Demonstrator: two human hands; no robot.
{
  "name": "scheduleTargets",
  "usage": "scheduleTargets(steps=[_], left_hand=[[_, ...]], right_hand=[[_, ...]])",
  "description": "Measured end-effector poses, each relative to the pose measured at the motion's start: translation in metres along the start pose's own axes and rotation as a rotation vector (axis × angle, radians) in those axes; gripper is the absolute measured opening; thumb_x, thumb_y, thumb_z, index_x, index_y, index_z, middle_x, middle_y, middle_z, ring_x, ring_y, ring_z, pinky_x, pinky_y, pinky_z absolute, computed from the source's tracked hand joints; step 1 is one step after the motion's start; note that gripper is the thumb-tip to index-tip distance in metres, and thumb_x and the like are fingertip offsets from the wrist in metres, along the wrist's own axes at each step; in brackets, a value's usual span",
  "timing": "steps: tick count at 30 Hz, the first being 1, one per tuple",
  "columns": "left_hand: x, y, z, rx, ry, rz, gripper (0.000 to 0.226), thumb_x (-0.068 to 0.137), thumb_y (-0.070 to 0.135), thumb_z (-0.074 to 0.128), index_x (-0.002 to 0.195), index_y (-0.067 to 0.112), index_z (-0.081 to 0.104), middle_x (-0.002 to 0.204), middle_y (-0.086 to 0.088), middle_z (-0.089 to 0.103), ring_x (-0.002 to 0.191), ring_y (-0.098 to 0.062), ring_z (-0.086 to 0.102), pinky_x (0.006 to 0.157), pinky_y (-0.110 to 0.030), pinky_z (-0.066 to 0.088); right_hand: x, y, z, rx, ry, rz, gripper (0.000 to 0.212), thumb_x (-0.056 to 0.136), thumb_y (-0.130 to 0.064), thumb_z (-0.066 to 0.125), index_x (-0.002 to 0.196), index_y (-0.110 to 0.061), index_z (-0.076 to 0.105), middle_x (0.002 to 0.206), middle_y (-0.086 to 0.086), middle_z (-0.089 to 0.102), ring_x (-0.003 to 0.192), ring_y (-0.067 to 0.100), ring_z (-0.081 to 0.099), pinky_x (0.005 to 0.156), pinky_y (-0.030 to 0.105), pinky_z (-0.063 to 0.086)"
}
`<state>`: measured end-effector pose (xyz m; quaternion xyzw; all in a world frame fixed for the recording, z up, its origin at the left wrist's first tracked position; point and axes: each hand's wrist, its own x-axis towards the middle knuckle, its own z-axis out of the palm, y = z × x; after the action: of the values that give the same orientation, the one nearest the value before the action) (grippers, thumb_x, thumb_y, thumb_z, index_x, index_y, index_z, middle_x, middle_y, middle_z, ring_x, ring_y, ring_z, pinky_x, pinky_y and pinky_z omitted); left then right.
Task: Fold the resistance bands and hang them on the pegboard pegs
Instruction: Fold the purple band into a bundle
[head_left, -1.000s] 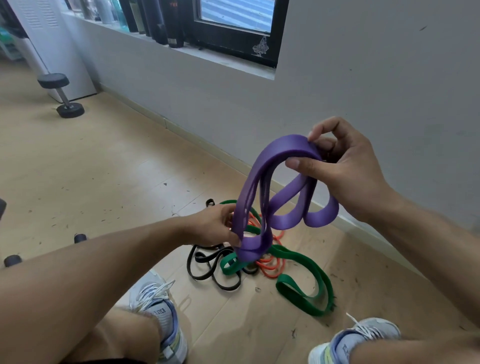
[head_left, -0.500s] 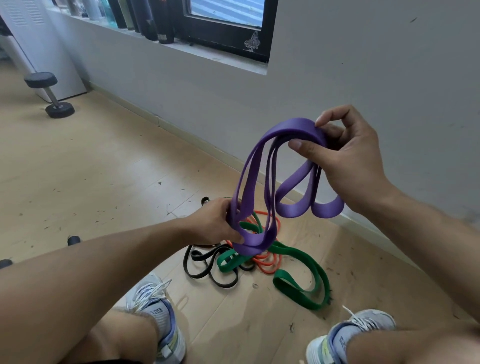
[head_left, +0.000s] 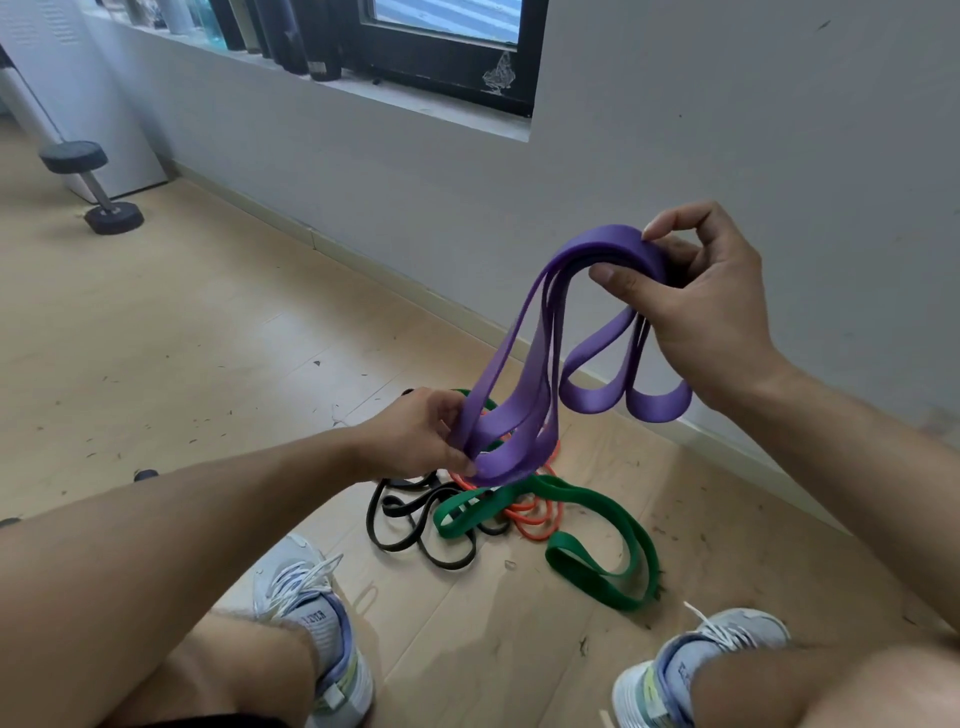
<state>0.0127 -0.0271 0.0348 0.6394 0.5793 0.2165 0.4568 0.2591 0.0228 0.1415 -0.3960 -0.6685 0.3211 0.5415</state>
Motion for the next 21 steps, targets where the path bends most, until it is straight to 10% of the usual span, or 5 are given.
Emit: scheduleTargets(steps=[7, 12, 17, 21], left_hand=[[0.000, -0.003, -0.021, -0.213, 0.052, -0.063, 0.023, 0.084, -0.004, 0.066, 0.105, 0.007, 0.065, 0.110, -0.027, 0.068, 0.097, -0.035, 0.072, 0.089, -0.040, 0.061], [0.000, -0.008, -0.022, -0.042, 0.007, -0.105, 0.023, 0.083, -0.012, 0.065, 0.096, 0.007, 0.063, 0.082, -0.004, 0.069, 0.072, -0.015, 0.062, 0.060, -0.015, 0.048], [-0.001, -0.006, -0.014, 0.065, -0.143, -0.083, 0.038, 0.081, 0.021, 0.085, 0.114, 0.016, 0.068, 0.101, 0.000, 0.074, 0.092, -0.017, 0.071, 0.079, -0.023, 0.058], [-0.003, 0.004, -0.008, 0.037, -0.127, -0.052, 0.030, 0.078, 0.034, 0.087, 0.087, 0.013, 0.067, 0.074, 0.009, 0.066, 0.070, -0.007, 0.062, 0.067, -0.016, 0.047]], right_hand=[[0.010, 0.019, -0.019, -0.013, 0.033, 0.106, 0.039, 0.082, -0.014, 0.085, 0.103, -0.023, 0.053, 0.092, 0.002, 0.075, 0.079, 0.010, 0.072, 0.077, 0.021, 0.055], [0.007, 0.009, -0.025, -0.025, -0.105, 0.099, 0.036, 0.082, -0.010, 0.084, 0.100, -0.027, 0.058, 0.084, -0.006, 0.076, 0.076, 0.010, 0.070, 0.075, 0.026, 0.054], [0.000, -0.036, -0.017, 0.016, -0.232, -0.044, 0.038, 0.071, -0.025, 0.084, 0.097, -0.027, 0.057, 0.079, -0.009, 0.074, 0.069, 0.009, 0.065, 0.068, 0.022, 0.052], [-0.002, -0.057, -0.017, 0.007, -0.253, -0.128, 0.037, 0.072, -0.024, 0.084, 0.099, -0.027, 0.058, 0.080, -0.008, 0.075, 0.071, 0.009, 0.068, 0.070, 0.020, 0.052]])
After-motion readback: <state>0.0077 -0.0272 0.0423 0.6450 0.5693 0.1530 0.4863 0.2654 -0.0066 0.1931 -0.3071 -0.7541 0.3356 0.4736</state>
